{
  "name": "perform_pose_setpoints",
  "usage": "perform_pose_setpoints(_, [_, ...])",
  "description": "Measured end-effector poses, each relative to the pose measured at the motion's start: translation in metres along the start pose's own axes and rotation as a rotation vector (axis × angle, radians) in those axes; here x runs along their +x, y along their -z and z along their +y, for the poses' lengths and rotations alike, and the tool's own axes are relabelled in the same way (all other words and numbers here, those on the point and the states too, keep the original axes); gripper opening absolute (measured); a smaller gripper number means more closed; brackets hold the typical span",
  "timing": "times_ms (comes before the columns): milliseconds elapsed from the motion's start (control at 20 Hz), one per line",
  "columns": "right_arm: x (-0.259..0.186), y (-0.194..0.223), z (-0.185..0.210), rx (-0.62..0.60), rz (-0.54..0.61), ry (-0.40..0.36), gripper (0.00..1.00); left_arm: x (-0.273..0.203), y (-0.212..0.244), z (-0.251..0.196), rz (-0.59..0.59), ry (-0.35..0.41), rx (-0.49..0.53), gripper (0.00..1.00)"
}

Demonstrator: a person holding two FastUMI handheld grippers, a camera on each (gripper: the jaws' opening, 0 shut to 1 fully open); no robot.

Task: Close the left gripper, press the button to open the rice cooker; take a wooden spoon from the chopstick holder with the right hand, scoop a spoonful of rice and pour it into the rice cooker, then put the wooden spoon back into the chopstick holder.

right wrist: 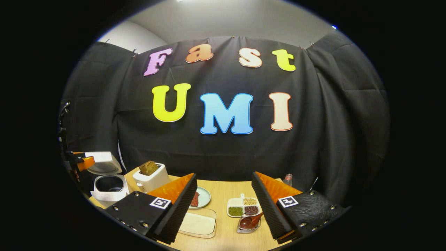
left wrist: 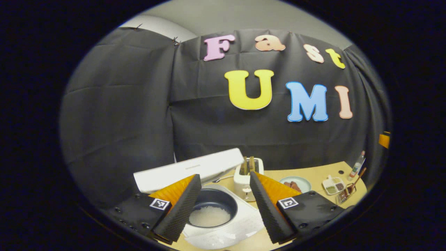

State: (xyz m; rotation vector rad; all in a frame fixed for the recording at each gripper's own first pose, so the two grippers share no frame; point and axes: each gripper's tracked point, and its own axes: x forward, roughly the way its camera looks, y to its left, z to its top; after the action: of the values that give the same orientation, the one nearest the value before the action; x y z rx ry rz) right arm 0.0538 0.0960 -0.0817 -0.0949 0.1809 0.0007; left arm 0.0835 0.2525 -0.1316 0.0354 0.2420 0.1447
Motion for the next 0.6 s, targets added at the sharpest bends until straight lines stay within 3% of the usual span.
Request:
perform_pose_setpoints(350, [-0.008, 0.009, -0.022, 0.032, -0.008, 0.077, 0.96, -0.033, -0.055, -0.04, -0.213, 0.069, -0.001, 0.96])
perform_pose_setpoints(600, [-0.013, 0.026, -0.041, 0.037, -0.004, 0.135, 0.96, -0.03, -0.056, -0.057, -0.24, 0.143, -0.049, 0.96])
